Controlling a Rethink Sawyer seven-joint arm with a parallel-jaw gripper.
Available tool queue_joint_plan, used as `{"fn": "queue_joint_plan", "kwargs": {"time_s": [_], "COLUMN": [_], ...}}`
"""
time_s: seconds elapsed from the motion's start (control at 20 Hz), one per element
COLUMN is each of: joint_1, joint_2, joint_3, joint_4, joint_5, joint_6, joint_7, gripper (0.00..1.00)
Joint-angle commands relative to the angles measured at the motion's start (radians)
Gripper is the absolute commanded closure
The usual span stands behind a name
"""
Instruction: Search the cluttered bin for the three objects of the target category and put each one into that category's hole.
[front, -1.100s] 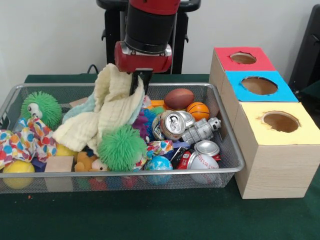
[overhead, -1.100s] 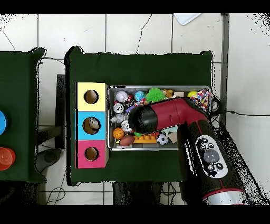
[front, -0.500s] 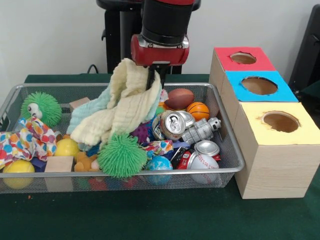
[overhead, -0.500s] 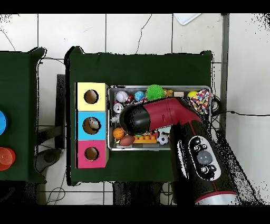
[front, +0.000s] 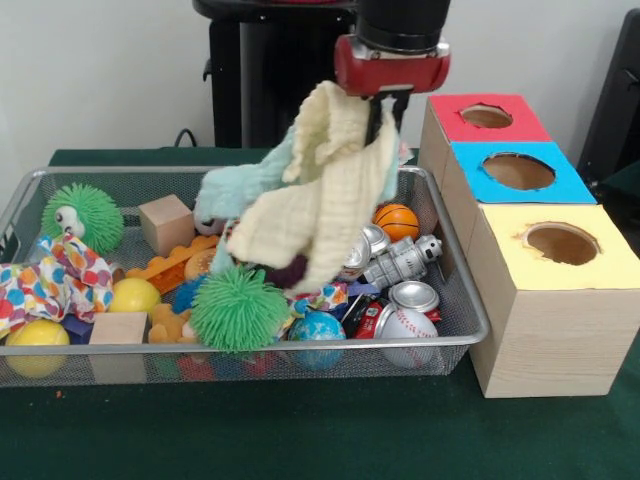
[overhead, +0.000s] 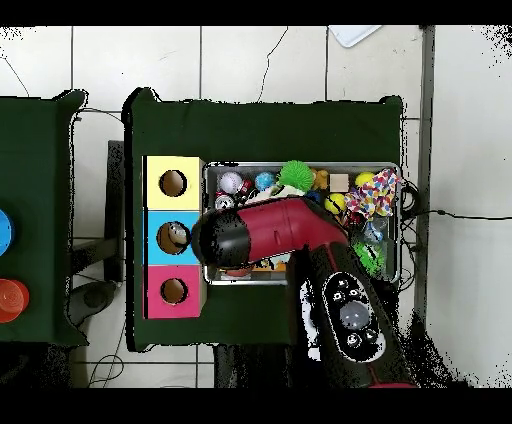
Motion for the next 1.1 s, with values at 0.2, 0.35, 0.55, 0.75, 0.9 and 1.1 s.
{"fn": "queue_joint_plan", "kwargs": {"time_s": [0.2,0.35,0.55,0.75,0.9,1.1], "joint_1": [0.09,0.1,0.102,0.07,0.034,-0.031], "joint_2": [0.012,0.004,0.006,0.033,0.061,0.076], "joint_3": [-0.059,-0.071,-0.086,-0.104,-0.121,-0.109], "joint_4": [0.091,0.091,0.079,0.08,0.057,0.028], "joint_5": [0.108,0.13,0.147,0.099,0.028,-0.016], "joint_6": [-0.022,-0.012,-0.007,-0.048,-0.074,-0.053], "joint_7": [0.257,0.246,0.216,0.148,0.072,-0.033], "gripper": [1.0,1.0,1.0,1.0,1.0,1.0]}}
